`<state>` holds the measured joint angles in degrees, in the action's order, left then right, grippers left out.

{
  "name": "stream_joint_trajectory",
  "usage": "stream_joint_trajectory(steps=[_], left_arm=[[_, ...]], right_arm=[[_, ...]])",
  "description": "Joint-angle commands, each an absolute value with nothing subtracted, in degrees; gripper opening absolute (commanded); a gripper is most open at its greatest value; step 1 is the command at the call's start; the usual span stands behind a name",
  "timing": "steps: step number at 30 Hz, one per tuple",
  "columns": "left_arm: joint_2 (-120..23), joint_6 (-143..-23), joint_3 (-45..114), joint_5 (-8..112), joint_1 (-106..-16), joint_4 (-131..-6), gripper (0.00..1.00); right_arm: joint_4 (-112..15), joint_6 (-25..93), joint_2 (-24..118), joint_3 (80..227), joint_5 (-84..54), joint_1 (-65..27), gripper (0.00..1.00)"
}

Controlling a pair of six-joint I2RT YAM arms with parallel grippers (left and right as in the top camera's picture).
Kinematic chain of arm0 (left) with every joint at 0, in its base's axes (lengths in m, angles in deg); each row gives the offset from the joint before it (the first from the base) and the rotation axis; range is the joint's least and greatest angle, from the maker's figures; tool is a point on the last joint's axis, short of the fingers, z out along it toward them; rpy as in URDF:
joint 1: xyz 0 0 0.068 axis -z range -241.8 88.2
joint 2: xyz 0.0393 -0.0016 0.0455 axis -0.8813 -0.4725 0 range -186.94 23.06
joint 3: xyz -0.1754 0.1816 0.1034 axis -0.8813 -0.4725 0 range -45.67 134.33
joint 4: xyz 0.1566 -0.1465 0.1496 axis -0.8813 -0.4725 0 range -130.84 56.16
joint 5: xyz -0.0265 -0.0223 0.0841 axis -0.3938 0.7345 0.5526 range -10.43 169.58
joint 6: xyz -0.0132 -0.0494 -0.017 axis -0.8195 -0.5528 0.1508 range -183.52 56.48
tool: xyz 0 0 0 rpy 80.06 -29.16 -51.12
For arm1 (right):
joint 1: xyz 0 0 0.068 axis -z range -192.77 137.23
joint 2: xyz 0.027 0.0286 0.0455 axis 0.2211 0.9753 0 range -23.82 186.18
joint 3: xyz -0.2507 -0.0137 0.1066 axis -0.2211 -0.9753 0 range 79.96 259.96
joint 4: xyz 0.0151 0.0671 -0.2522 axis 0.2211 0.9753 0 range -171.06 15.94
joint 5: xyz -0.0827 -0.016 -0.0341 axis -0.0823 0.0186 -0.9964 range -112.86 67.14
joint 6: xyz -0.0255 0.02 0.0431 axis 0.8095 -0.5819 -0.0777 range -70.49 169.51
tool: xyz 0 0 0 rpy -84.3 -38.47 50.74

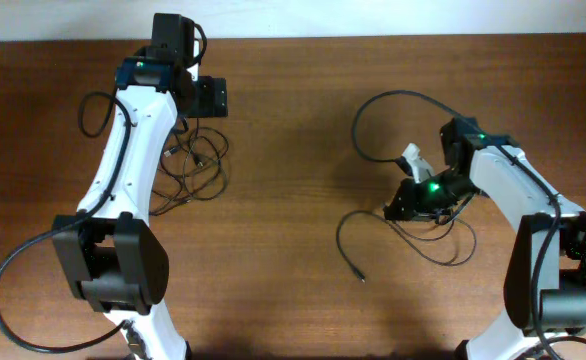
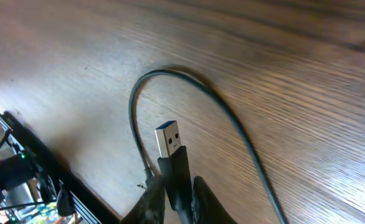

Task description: Untangle cables

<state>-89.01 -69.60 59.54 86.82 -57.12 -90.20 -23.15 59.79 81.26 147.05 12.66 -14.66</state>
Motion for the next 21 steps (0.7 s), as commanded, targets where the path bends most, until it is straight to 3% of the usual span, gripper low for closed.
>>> stream_joint_trajectory(steps=[1, 10, 21], left_arm=[[-89.47, -69.93, 59.36, 86.41, -57.46, -90.13, 0.99], [-89.47, -69.95, 59.36, 86.41, -57.46, -90.13, 0.99], [-89.47, -69.93, 59.36, 86.41, -57.46, -90.13, 0.99]], right_arm=[[-23.0, 59.79, 81.43, 147.68, 14.0, -18.55, 0.15], [-23.42, 58.98, 81.43, 147.66, 12.75, -29.76, 0.14], [-28.7, 41.43, 81.45, 147.64, -4.08, -42.05, 0.14]])
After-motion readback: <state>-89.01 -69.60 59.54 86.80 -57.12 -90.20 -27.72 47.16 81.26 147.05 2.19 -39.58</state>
